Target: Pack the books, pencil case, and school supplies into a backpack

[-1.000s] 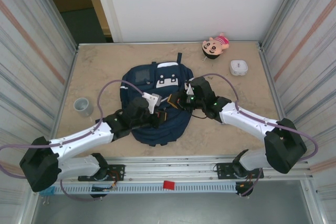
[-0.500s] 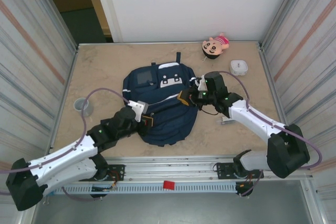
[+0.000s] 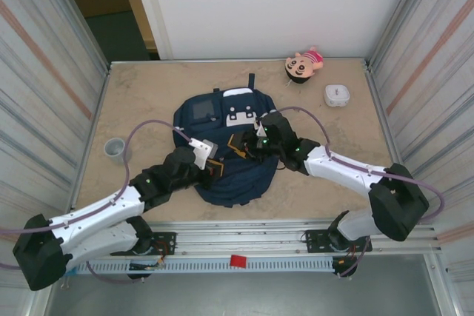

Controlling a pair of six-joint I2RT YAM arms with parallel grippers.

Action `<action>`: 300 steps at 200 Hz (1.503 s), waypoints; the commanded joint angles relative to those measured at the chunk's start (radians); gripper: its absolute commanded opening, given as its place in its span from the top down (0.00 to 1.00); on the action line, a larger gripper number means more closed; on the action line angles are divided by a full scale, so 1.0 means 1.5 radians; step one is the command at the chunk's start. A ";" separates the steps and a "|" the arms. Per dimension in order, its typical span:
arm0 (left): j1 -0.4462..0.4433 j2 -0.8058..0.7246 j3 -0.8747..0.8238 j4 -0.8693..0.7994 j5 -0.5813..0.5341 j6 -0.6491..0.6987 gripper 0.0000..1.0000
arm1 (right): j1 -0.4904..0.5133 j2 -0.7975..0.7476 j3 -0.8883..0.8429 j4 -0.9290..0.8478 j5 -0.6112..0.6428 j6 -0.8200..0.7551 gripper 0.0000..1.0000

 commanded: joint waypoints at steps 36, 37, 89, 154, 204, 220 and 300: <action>0.002 -0.070 0.017 -0.051 -0.099 0.009 1.00 | -0.071 -0.040 0.030 -0.052 -0.044 -0.063 1.00; 0.003 -0.072 0.017 -0.055 -0.102 0.009 1.00 | -0.074 -0.041 0.031 -0.055 -0.047 -0.065 1.00; 0.116 -0.155 -0.022 -0.155 -0.139 -0.008 1.00 | -0.153 -0.071 0.106 -0.174 -0.187 -0.191 1.00; 0.212 -0.146 -0.054 -0.077 -0.081 0.025 0.92 | -0.169 -0.064 0.108 -0.137 -0.260 -0.181 1.00; 0.211 -0.122 -0.001 -0.058 0.013 0.136 0.43 | -0.156 -0.045 0.105 -0.105 -0.231 -0.158 1.00; 0.210 -0.136 0.007 -0.062 0.041 0.196 0.31 | -0.150 -0.036 0.105 -0.108 -0.228 -0.157 0.97; 0.207 -0.092 0.082 -0.116 0.021 0.302 0.17 | -0.200 -0.120 0.117 -0.489 -0.113 -0.296 0.49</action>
